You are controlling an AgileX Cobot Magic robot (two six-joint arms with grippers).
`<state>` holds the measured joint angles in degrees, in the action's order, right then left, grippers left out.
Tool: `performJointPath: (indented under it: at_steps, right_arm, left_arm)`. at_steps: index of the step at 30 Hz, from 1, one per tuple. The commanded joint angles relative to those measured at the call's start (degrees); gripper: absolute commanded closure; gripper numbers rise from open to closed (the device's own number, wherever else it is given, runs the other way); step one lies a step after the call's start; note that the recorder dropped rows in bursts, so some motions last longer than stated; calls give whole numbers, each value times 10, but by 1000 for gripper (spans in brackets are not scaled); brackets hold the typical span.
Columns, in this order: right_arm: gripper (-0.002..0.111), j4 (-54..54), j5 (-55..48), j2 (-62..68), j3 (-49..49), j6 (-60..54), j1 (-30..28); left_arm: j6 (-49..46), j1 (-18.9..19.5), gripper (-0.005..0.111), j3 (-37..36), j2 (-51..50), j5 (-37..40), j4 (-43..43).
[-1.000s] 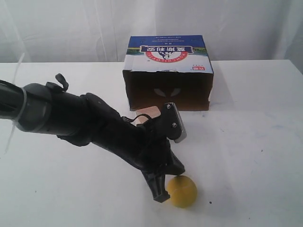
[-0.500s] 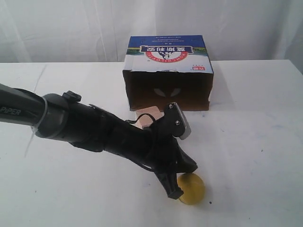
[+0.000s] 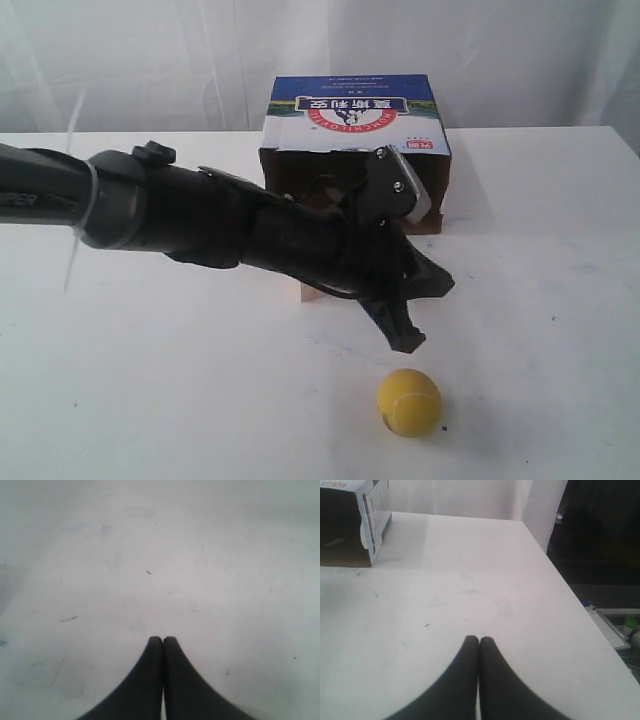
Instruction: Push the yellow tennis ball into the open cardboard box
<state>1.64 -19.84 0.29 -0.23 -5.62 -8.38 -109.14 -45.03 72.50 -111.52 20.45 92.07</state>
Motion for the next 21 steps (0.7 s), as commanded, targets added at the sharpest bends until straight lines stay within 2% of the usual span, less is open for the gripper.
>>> performJointPath:
  at_steps: [1,4,6,8,15,21]
  right_arm:
    - [108,3,2,-3,2,3,-3]
    - [108,3,2,-3,2,3,-3]
    - [108,3,2,-3,2,3,-3]
    - [108,3,2,-3,2,3,-3]
    - [108,3,2,-3,2,3,-3]
    - [108,3,2,-3,2,3,-3]
  left_arm:
    - [168,-2,107,-40,53,55,-143]
    - [242,-2,107,-75,88,153,-250]
    - [249,-2,107,-97,102,187,-289]
    - [247,-2,107,-118,103,174,-293]
    - [184,-2,107,-140,60,24,-265]
    - [86,-3,107,-124,15,27,-180]
